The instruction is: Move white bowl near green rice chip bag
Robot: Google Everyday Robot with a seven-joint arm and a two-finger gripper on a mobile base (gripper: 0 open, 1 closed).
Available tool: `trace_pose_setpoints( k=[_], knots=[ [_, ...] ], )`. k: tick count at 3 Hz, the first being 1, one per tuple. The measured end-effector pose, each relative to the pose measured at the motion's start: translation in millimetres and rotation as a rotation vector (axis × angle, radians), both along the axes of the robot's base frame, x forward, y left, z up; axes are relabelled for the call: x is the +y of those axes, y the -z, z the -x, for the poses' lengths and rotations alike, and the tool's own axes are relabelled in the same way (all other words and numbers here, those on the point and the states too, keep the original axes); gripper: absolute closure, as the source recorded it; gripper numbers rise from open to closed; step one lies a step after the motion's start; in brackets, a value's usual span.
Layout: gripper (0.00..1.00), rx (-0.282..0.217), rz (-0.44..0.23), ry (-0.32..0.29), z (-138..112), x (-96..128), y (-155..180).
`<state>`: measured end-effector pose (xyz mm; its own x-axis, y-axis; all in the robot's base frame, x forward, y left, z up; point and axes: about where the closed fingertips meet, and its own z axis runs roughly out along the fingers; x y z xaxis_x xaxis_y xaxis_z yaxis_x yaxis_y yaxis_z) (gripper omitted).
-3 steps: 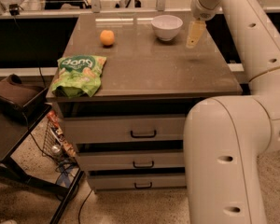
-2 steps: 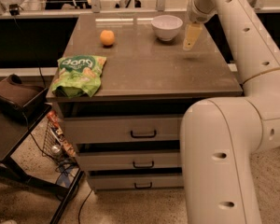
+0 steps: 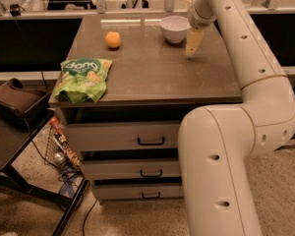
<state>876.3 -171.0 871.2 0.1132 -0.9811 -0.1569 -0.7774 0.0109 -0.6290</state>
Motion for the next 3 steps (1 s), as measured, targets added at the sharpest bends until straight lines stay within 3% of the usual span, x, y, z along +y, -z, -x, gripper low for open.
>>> trace_pose_setpoints(
  k=[1, 2, 3],
  knots=[
    [0.0, 0.024, 0.009, -0.023, -6.6, 12.3, 21.5],
    [0.17, 0.024, 0.01, -0.023, -6.7, 12.6, 16.6],
    [0.49, 0.026, 0.01, -0.024, -4.9, 13.9, 17.3]
  ],
)
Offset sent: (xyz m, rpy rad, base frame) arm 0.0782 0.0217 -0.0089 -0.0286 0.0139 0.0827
